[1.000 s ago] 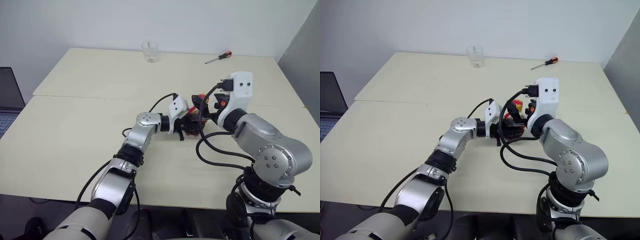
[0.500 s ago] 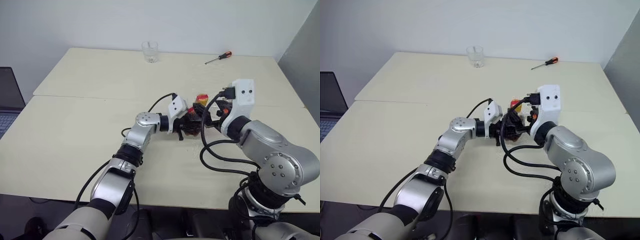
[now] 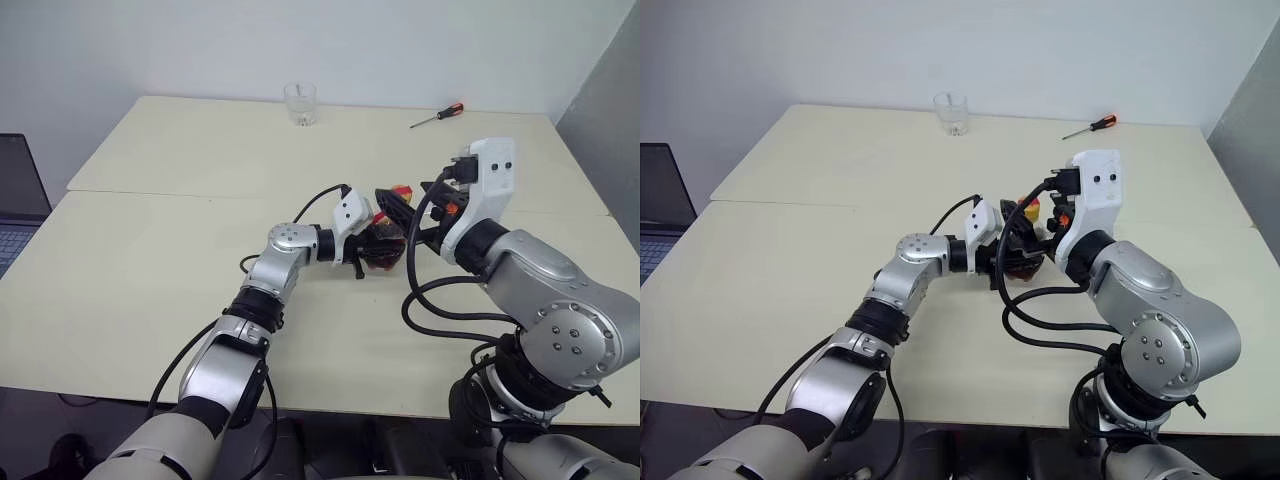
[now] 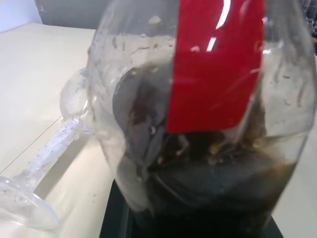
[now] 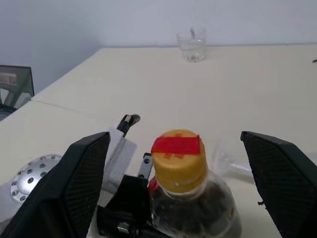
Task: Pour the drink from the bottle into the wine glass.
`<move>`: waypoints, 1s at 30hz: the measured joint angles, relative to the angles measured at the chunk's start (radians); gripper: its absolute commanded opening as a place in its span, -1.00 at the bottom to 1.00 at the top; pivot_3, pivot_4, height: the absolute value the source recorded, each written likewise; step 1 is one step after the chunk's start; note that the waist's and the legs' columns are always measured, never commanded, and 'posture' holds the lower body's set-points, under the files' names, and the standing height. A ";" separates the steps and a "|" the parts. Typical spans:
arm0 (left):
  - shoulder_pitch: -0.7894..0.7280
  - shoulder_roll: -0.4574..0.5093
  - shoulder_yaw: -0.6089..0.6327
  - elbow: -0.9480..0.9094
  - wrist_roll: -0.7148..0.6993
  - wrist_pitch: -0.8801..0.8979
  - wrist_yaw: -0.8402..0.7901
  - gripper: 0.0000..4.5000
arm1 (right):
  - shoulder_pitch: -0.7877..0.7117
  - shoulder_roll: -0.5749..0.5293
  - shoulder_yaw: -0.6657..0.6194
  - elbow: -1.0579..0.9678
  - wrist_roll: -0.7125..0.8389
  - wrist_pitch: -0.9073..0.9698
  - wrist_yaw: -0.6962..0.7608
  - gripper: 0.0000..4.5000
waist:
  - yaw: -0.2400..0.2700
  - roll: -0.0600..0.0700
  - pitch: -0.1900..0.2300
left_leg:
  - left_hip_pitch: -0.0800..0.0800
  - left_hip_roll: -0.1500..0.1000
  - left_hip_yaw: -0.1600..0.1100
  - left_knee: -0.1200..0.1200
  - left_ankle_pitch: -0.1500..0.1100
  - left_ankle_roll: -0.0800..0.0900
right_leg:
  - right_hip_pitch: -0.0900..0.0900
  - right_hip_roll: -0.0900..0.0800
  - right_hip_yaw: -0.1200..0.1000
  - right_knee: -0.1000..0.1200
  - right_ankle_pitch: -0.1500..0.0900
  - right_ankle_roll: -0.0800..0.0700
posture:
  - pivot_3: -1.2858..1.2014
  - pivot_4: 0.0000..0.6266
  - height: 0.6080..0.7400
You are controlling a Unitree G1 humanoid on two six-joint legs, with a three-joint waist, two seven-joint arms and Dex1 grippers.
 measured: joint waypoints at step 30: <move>0.001 0.003 -0.001 -0.003 0.001 -0.001 0.022 -0.70 | -0.029 0.035 0.078 0.236 -0.112 -0.235 -0.146 1.00 | 0.000 0.000 0.000 | 0.000 0.000 0.001 0.000 0.000 0.000 | 0.000 0.000 0.000 0.000 0.000 0.000 | 0.03 -0.52 1.00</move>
